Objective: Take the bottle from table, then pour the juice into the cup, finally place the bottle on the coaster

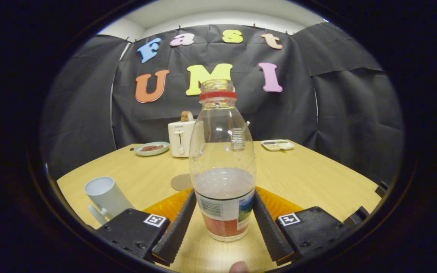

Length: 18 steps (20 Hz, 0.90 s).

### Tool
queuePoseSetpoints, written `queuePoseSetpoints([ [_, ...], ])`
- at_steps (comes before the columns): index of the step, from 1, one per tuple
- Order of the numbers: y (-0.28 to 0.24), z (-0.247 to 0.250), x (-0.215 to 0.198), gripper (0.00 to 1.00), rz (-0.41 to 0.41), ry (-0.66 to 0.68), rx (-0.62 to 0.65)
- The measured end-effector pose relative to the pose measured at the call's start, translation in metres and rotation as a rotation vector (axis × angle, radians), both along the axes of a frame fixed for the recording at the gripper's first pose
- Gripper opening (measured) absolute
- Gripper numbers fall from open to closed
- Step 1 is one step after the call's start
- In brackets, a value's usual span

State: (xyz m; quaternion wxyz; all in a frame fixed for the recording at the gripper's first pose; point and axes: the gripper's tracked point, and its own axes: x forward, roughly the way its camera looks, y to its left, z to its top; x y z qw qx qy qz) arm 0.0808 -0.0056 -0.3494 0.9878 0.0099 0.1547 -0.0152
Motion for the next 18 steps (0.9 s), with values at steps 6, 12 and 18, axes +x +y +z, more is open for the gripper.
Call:
queuePoseSetpoints([
  [6, 0.005, 0.020, 0.002, 0.79, 0.011, -0.031, -0.021],
  [12, 0.018, 0.049, 0.005, 0.76, 0.064, -0.076, -0.264],
  [18, 0.039, 0.059, 0.014, 0.76, 0.151, -0.122, -0.669],
])
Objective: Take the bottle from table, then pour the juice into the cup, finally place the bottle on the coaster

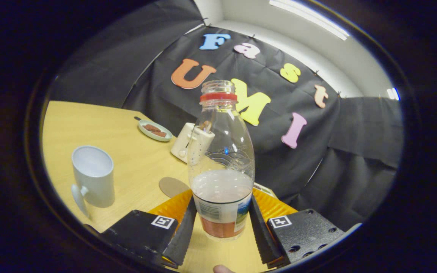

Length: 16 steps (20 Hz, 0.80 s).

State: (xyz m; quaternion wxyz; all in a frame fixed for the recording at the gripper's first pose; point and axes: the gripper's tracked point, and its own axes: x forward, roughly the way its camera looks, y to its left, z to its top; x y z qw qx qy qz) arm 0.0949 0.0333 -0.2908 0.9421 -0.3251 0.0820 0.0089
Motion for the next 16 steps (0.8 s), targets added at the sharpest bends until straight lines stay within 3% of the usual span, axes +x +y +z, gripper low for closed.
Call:
queuePoseSetpoints([
  [11, 0.020, -0.010, 0.000, 0.76, 0.119, -0.083, -0.578],
  [16, 0.018, -0.016, 0.002, 0.76, 0.145, -0.085, -0.738],
])
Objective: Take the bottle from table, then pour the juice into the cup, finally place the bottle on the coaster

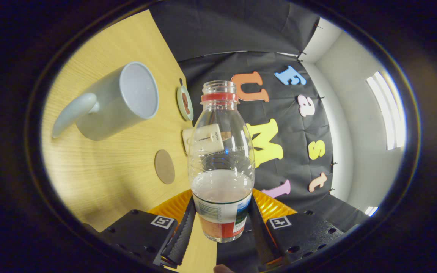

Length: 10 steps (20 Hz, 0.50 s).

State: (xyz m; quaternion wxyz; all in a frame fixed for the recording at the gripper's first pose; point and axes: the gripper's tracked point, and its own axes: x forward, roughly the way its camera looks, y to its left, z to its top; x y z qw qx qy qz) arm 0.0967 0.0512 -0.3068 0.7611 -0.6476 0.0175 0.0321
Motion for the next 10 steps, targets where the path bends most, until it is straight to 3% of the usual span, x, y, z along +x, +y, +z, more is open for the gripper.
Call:
queuePoseSetpoints([
  [10, -0.0081, 0.0062, -0.0019, 0.76, 0.004, -0.003, -0.203],
])
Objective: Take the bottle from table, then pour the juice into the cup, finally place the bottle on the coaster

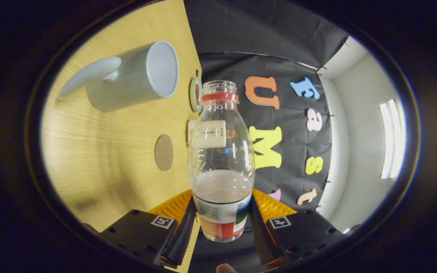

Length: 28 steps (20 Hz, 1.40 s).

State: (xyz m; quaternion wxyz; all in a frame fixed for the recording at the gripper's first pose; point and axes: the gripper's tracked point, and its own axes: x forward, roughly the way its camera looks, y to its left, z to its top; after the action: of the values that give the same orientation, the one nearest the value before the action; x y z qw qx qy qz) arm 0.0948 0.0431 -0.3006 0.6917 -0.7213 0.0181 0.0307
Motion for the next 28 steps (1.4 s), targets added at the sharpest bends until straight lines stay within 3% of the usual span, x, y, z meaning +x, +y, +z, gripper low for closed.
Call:
queuePoseSetpoints([
  [11, 0.000, 0.011, -0.002, 0.76, 0.026, -0.005, -0.137],
  [28, -0.001, 0.039, -0.001, 0.76, 0.040, -0.045, -0.177],
])
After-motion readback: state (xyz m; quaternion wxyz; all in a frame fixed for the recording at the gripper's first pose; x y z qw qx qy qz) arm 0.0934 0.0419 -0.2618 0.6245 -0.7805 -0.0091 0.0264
